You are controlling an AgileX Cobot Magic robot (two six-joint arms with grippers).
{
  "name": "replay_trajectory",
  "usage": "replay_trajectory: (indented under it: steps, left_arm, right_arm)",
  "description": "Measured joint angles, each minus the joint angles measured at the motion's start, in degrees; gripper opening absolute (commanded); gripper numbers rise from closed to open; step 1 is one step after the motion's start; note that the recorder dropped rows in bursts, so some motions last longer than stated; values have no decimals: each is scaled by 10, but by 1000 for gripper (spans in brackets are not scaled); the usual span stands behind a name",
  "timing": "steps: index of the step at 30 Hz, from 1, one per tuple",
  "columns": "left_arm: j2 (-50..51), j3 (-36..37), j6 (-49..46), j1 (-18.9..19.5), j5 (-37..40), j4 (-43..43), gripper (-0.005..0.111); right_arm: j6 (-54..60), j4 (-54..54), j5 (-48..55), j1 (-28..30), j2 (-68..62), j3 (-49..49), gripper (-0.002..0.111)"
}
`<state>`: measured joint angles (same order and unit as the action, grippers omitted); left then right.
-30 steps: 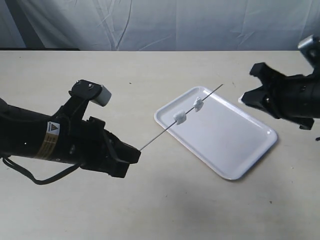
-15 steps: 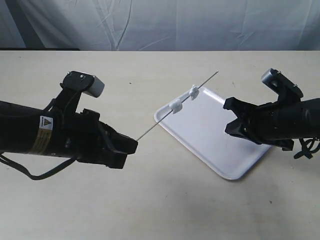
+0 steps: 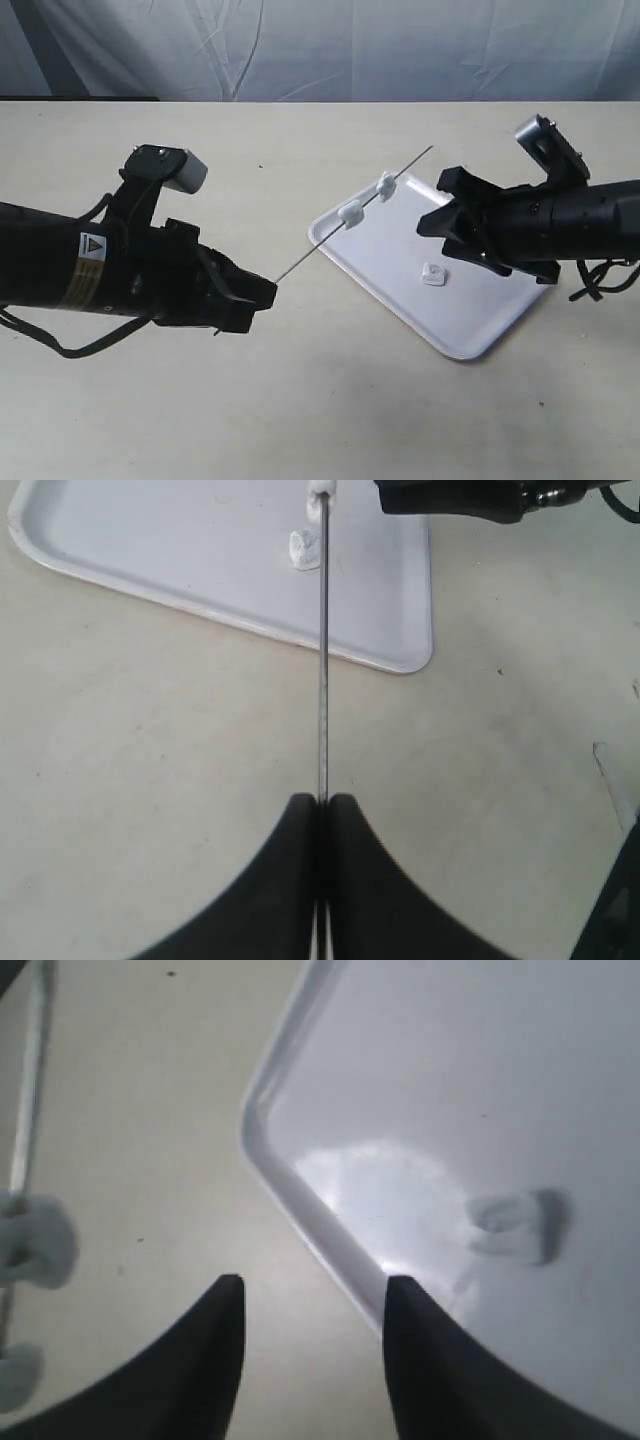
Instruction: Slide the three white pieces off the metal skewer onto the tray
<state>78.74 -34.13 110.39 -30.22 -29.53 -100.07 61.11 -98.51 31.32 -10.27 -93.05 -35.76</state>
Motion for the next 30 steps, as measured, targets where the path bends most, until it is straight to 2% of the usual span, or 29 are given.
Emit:
replay_trajectory:
  steps: [11,18,26,30]
  left_arm:
    - [5,0,36,0,-54,0,0]
    - [6,-21,43,0,-74,12,0]
    - [6,-32,55,47,-105,12,0]
    - [5,-32,56,56,-120,12,0]
  right_arm:
    - [27,-10,113,0,54,-15,43]
    - [29,-12,121,0,68,-15,43]
    - [29,-12,121,0,73,-15,43]
    - [29,-12,117,0,73,-16,43]
